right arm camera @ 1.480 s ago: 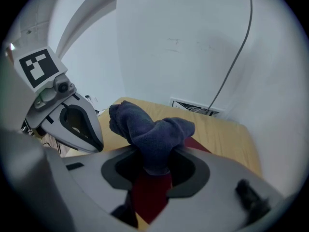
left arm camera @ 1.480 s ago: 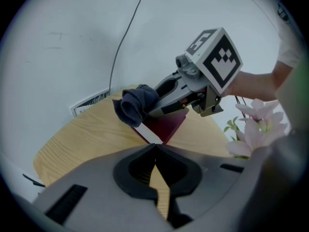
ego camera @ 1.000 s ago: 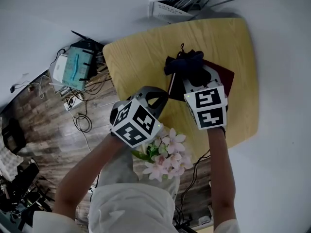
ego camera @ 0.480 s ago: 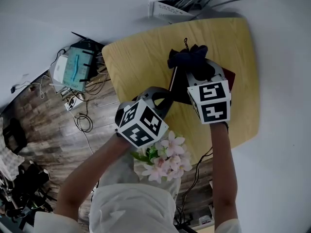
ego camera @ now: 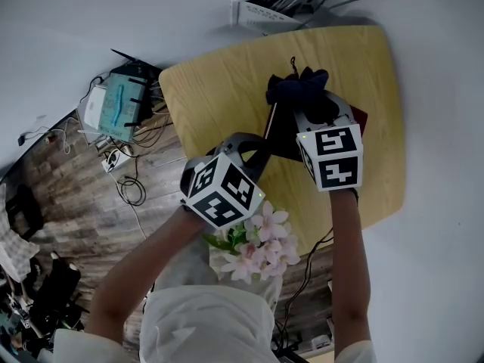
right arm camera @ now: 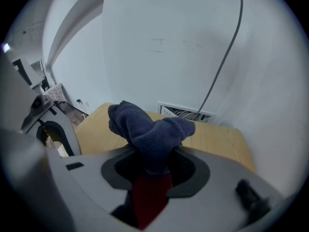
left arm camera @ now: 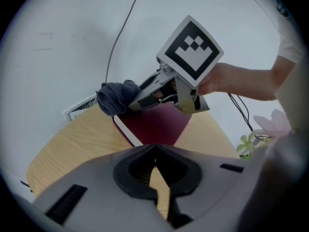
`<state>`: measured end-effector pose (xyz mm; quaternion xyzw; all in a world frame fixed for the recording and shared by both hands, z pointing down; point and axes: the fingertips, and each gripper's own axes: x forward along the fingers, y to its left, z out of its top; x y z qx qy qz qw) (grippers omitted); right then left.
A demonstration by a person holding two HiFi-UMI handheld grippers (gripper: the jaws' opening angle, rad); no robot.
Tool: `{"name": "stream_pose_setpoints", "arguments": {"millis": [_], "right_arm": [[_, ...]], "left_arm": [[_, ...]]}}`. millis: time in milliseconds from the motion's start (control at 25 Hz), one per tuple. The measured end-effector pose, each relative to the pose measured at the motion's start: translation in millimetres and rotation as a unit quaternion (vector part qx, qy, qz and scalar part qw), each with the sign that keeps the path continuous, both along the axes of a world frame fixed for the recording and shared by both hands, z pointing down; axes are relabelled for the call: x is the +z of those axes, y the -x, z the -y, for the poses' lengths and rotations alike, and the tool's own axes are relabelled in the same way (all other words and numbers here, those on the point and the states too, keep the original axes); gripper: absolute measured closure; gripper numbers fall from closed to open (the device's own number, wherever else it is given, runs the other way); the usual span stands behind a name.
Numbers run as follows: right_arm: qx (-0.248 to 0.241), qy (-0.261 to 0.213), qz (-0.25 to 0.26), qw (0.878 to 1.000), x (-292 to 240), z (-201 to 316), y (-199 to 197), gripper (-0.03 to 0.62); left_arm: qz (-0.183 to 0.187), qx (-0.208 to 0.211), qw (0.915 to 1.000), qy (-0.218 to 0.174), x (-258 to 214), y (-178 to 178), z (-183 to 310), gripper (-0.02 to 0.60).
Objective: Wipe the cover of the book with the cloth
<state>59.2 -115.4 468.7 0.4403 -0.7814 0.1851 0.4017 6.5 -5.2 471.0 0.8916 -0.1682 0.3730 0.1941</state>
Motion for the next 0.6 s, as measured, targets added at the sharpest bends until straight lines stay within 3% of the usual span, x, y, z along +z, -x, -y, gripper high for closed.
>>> {"name": "stream_pose_setpoints", "arguments": {"millis": [600], "right_arm": [[0.050,0.007,-0.017,0.999,2.6,-18.6,-65.5,0.442]], "left_arm": [[0.013,-0.005,0.9999,-0.005,-0.9,-2.6,-2.3,0.571]]}}
